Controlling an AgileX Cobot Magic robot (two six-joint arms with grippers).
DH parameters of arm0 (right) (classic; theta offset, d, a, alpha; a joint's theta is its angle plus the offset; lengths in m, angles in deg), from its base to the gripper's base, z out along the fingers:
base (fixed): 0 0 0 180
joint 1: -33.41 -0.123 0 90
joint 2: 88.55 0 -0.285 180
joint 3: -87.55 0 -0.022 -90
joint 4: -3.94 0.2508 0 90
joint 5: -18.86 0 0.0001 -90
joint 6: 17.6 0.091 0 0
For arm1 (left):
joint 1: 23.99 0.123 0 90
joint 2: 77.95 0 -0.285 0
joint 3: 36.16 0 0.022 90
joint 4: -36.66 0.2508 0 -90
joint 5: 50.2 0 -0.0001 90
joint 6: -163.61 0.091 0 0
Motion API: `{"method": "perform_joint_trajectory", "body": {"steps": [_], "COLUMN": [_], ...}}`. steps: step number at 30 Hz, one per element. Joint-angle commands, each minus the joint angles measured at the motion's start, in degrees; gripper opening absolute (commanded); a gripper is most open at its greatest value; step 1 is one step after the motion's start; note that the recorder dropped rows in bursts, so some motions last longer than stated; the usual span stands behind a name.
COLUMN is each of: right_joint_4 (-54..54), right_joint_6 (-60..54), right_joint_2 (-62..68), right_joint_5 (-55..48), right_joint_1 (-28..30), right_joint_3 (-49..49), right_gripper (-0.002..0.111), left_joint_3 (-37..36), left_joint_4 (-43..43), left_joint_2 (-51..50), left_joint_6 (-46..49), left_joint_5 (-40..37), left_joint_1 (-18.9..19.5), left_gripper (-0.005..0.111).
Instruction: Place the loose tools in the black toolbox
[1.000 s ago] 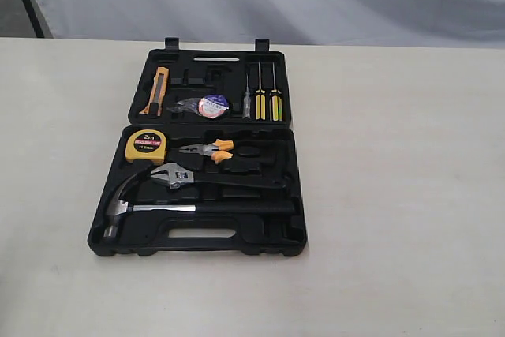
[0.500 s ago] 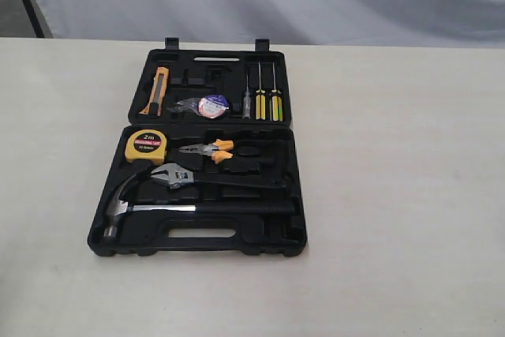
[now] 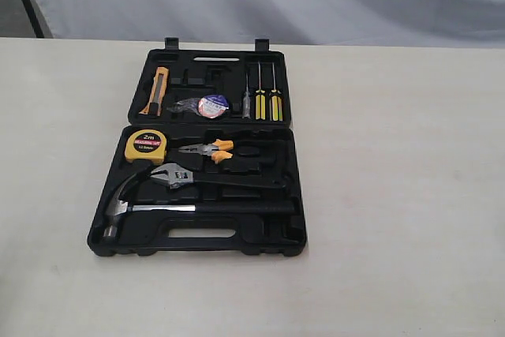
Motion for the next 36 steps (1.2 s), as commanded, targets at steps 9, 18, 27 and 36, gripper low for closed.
{"method": "perform_joint_trajectory", "body": {"steps": [9, 18, 27, 36], "right_joint_4": [-0.2, -0.2, -0.2, 0.1], "right_joint_6": [-0.5, -0.5, -3.9, -6.1], "right_joint_2": [-5.7, -5.7, -5.7, -5.7], "right_joint_5": [6.4, 6.9, 6.0, 6.0], "right_joint_1": [6.5, 6.3, 5.6, 5.6], "right_joint_3": [-9.4, -9.4, -9.4, -9.4], "right_gripper": [0.0, 0.0, 0.0, 0.0], "left_joint_3": [-0.5, -0.5, -0.5, -0.5], "left_joint_4": [-0.8, -0.8, -0.8, -0.8], "left_joint_2": [0.5, 0.5, 0.5, 0.5], "left_joint_6": [-0.6, -0.6, -0.6, -0.6], "left_joint_5": [1.0, 1.0, 1.0, 1.0], "left_joint_1": [0.2, 0.2, 0.2, 0.2], "left_gripper": [0.001, 0.001, 0.001, 0.001]}}
